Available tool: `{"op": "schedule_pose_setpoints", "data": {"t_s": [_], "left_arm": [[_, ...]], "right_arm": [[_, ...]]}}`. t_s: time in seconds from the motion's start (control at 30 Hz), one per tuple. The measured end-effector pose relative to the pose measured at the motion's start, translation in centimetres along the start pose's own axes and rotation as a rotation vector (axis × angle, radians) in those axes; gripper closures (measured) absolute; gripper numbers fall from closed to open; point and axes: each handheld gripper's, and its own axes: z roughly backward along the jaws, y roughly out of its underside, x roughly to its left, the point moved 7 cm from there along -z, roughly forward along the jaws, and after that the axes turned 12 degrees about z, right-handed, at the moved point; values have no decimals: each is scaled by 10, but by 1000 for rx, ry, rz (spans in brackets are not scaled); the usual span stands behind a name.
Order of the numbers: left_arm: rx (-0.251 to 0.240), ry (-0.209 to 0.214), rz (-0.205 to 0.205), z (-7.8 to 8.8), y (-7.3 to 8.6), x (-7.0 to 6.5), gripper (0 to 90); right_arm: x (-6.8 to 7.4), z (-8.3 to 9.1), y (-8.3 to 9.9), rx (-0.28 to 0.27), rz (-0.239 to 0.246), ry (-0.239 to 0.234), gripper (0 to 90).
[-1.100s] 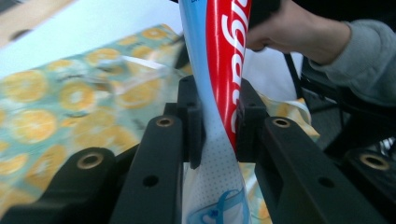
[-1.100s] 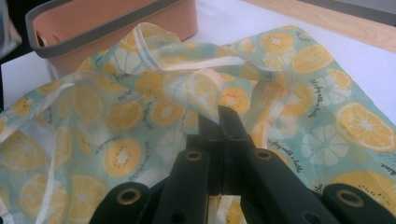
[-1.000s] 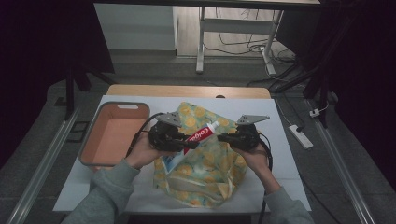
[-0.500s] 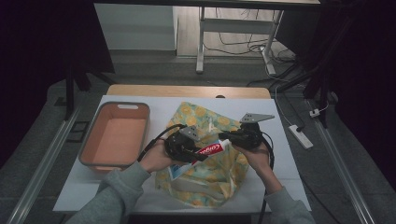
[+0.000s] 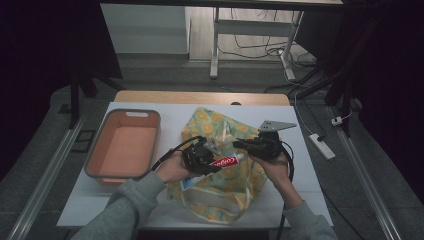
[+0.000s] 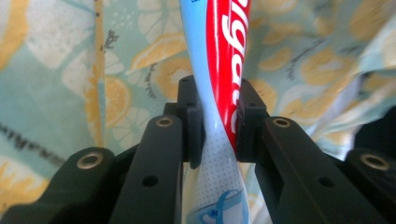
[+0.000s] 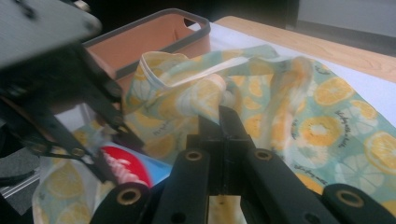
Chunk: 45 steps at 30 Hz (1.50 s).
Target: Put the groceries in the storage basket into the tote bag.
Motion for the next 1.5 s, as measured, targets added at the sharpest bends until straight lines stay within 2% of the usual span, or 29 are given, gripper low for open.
{"op": "schedule_pose_setpoints", "data": {"t_s": [0.1, 0.37, 0.5, 0.63, 0.73, 0.9, 0.93, 0.97, 1.0, 1.07, 1.2, 1.3, 1.37, 1.43, 1.5], "left_arm": [[17, -27, -10, -5, -3, 0, 758], [26, -120, -57, -14, -16, 0, 756], [33, -102, -68, -28, -19, 4, 755], [84, -131, -90, -45, -16, 8, 754], [83, -140, -81, -56, -16, 12, 753], [86, -112, -60, -68, -13, 15, 736], [65, -113, -45, -68, -13, 15, 708], [38, -103, -30, -65, -14, 16, 683], [17, -95, -14, -59, -15, 17, 618], [-16, -85, -9, -47, -14, 17, 564], [-76, -124, 14, -20, -4, 18, 441], [-150, -133, 82, 4, 9, 21, 400], [-189, -163, 126, 19, 19, 25, 379], [-213, -171, 161, 31, 31, 28, 372], [-225, -178, 177, 41, 42, 29, 367]], "right_arm": [[4, 0, -3, -8, 6, -11, 890], [11, -2, -6, -8, 6, -32, 890], [9, -2, -5, -6, 2, -23, 891], [7, 0, -5, -14, -9, -20, 891], [5, -1, -3, 1, -8, 2, 891], [0, -1, 1, 8, -36, 10, 890], [-1, -1, 2, 12, -37, 17, 890], [-3, -1, 3, 15, -37, 24, 890], [-4, -1, 4, 11, -41, 25, 890], [-6, 0, 5, 14, -47, 31, 890], [-7, 0, 7, 21, -47, 34, 890], [-3, -1, 7, 29, -34, 9, 890], [4, -3, 8, 48, -4, -13, 890], [10, -4, 11, 74, 15, -29, 889], [15, -5, 16, 88, 14, -44, 889]]}}
